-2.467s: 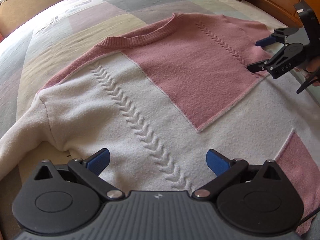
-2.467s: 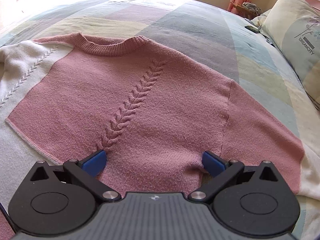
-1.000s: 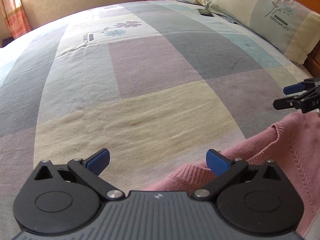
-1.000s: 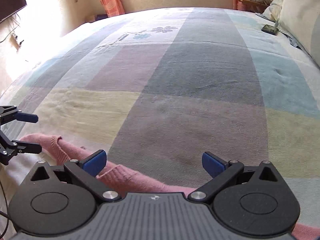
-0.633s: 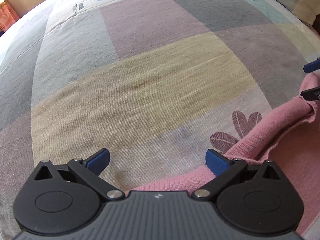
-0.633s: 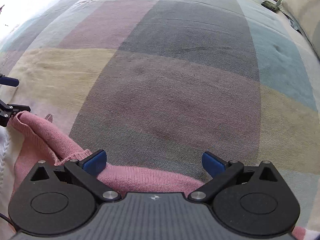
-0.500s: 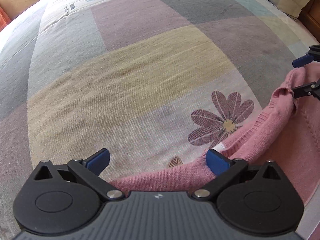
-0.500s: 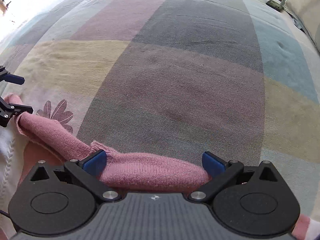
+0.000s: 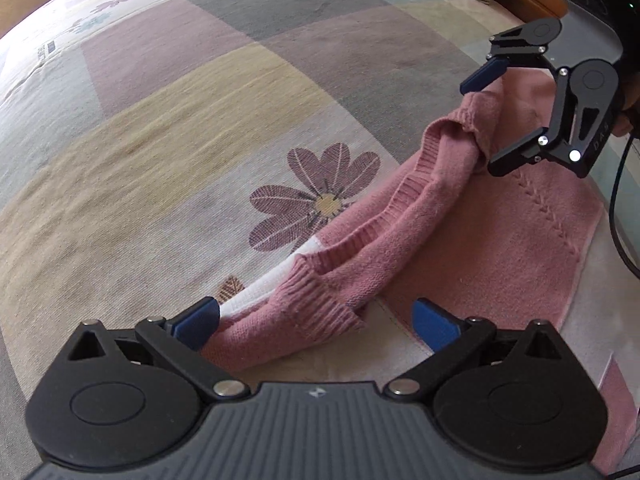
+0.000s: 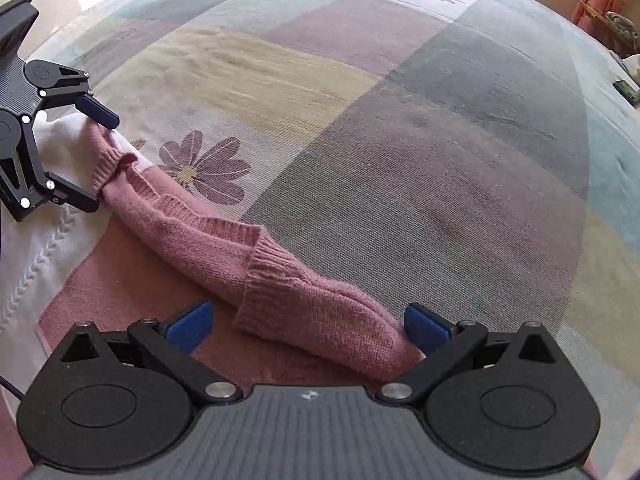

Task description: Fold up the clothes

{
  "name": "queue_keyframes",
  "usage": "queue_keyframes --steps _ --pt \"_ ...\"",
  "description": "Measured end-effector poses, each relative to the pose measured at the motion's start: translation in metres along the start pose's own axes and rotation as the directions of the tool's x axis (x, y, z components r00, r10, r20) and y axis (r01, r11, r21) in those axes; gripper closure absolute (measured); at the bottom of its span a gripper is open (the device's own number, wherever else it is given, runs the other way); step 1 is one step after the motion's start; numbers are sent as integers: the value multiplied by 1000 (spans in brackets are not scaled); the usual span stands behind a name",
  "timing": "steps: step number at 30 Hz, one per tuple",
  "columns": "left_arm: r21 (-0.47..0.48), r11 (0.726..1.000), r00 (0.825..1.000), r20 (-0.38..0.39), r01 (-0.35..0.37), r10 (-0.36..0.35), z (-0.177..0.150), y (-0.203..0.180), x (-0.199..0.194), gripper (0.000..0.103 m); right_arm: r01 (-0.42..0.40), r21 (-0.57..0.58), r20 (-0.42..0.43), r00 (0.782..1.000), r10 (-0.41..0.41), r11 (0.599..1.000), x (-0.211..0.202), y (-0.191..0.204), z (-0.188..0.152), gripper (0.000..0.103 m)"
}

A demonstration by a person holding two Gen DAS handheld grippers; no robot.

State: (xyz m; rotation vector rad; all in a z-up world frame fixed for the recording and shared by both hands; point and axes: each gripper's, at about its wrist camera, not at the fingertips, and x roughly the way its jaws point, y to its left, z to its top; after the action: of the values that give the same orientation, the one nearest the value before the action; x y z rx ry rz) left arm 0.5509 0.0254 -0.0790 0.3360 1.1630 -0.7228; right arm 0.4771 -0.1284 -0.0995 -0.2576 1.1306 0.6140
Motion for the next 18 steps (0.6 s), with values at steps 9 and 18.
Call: queue_keyframes --steps 9,18 --pt "117 988 993 -65 105 -98 -7 -8 -9 1 -240 -76 -68 970 235 968 -9 4 15 0" --pt "145 980 988 -88 139 -127 10 1 8 2 -337 -124 -147 936 319 933 10 14 26 0"
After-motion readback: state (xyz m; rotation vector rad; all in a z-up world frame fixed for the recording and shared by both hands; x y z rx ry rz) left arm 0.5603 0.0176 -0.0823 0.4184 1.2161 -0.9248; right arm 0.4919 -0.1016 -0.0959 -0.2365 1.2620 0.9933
